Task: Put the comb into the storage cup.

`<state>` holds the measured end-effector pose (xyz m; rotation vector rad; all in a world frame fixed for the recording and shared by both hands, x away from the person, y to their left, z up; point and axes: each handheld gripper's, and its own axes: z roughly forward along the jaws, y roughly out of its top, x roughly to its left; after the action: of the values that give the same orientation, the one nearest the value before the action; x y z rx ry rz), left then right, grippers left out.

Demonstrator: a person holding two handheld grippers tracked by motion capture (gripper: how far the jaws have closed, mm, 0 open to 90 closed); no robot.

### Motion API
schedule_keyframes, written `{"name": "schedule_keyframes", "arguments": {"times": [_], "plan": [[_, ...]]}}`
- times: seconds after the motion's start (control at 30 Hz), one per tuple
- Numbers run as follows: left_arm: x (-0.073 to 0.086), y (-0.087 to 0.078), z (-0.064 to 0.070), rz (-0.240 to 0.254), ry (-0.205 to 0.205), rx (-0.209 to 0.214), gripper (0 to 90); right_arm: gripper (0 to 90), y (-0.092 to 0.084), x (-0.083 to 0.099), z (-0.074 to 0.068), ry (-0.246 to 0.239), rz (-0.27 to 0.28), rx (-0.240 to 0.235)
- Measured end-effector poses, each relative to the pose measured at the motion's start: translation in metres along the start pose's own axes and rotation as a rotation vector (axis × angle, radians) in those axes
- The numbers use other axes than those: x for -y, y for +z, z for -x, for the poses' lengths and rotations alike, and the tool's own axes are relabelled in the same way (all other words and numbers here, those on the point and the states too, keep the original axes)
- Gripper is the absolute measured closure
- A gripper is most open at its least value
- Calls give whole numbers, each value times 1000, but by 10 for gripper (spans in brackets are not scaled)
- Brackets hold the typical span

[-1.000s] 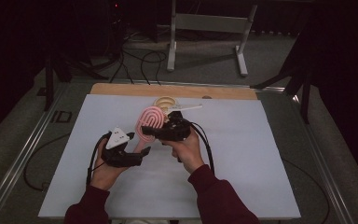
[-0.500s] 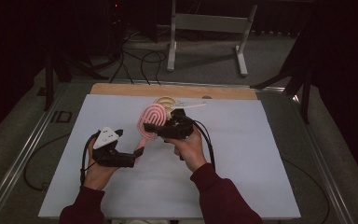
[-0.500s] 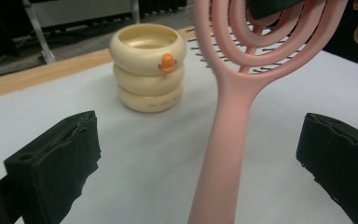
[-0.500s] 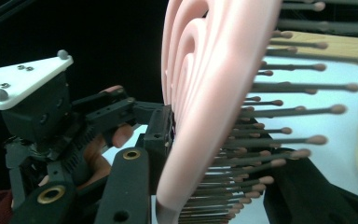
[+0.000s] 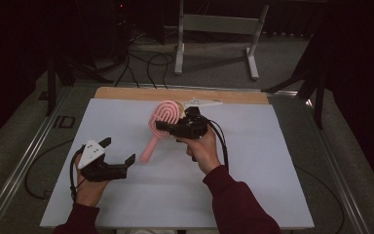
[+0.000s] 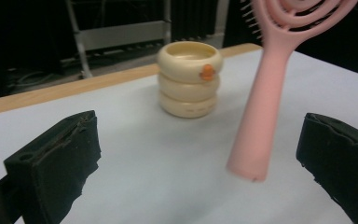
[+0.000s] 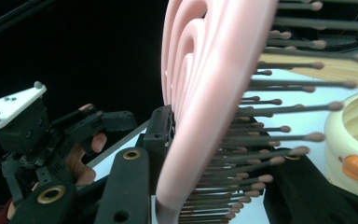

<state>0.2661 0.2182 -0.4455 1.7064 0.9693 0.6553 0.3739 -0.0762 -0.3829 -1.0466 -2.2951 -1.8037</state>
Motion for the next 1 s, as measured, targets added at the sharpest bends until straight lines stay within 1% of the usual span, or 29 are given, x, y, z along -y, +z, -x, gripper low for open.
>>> {"name": "schedule_keyframes", "arguments": {"times": [0.03, 0.17, 0.23, 0.33, 0.43, 0.5, 0.6, 0.63, 0.73, 0.8, 0.83, 0.9, 1.0], "plan": [[3, -3, -1, 6, -6, -26, 2, 639, 0, -1, 0, 2, 2, 0], [16, -15, -4, 27, -17, -60, 2, 639, 0, -6, 0, 2, 2, 3], [21, -18, -5, 25, -19, -67, 2, 639, 0, -8, -1, -3, 1, 6], [28, -23, -7, 12, -6, -70, 2, 639, 1, -12, -2, -6, 6, 7], [36, -28, -9, -2, -6, -69, 2, 639, 1, -14, -3, -8, 4, 13], [39, -31, -11, -3, -12, -70, 2, 639, 1, -15, -3, -14, 3, 18], [39, -31, -11, -3, -12, -70, 2, 639, 0, -16, -2, -10, 1, 20], [42, -35, -12, 2, -26, -72, 2, 639, 0, -16, -2, -10, 1, 20], [43, -35, -11, 0, -18, -74, 2, 638, -1, -17, 3, 10, 10, 25], [45, -34, -9, -4, 6, -113, 2, 639, -1, -19, 6, 28, 22, 25], [46, -33, -9, -3, 13, -127, 2, 639, -1, -19, 7, 29, 24, 24], [47, -33, -10, -11, 9, -125, 2, 639, -1, -21, 8, 34, 28, 32], [47, -33, -10, -9, 3, -124, 2, 638, -1, -22, 9, 32, 32, 37]]}}
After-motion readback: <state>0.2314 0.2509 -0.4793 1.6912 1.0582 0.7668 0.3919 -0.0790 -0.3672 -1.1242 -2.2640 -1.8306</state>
